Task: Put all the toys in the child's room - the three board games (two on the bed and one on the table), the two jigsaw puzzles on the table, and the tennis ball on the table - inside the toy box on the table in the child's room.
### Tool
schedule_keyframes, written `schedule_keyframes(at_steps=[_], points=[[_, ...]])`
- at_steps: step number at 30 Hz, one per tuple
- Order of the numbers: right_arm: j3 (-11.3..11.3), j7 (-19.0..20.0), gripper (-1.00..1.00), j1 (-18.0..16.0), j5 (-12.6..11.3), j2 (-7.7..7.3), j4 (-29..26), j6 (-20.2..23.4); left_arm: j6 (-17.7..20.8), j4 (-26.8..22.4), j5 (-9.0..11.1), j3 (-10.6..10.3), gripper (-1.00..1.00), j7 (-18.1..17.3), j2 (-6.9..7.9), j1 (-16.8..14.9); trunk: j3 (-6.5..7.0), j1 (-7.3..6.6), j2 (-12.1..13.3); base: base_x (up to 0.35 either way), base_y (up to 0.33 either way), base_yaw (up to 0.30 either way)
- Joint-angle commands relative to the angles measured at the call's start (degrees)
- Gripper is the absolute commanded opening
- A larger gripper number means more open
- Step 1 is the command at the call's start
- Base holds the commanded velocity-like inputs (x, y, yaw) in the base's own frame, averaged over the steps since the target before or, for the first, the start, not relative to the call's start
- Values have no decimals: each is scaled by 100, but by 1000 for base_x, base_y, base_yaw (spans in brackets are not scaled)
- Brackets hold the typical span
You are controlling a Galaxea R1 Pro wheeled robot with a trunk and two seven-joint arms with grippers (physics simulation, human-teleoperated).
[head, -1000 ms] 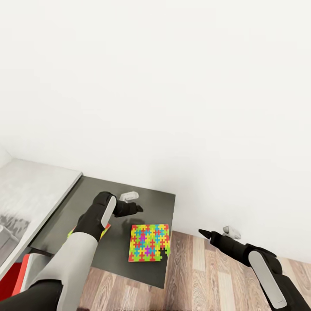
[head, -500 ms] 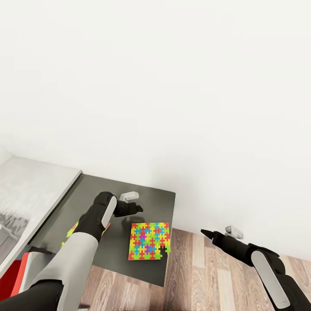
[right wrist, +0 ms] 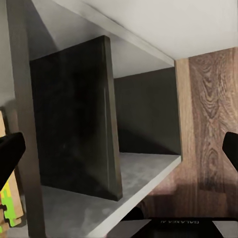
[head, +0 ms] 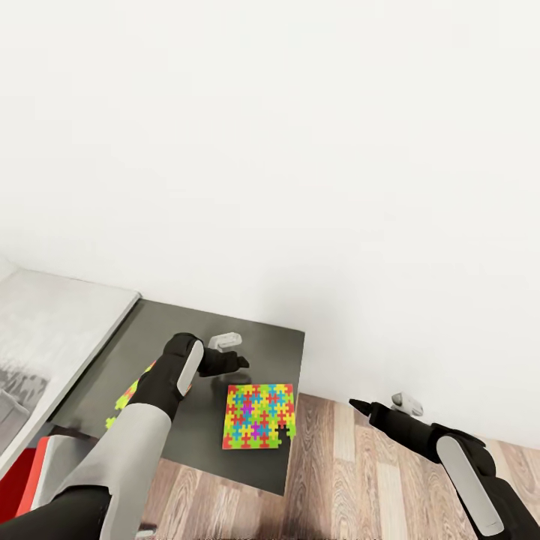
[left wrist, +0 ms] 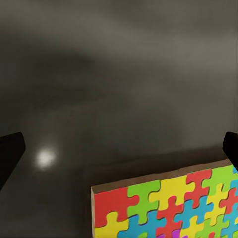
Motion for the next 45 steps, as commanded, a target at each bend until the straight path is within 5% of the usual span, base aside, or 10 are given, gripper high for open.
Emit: schedule_keyframes(at_steps=[1,10,22,45], points=[[-10,38,100,-4,30,0,-2,31,29,-4,-3,27,100,-16,-7,-4,-17,3,-10,-44,-70,0],[-10,42,100,-5,35,0,-1,31,20,-4,-15,31,100,58,-6,-4,-99,3,-10,-69,-128,0],[-10,47,100,-4,39,0,-1,31,-72,-4,34,35,100,636,-11,-4,-187,3,-10,-5,-14,0],[-10,56,100,-4,39,-7,-1,31,-239,-4,42,37,100,691,-11,5,-193,3,-10,-72,-56,0]])
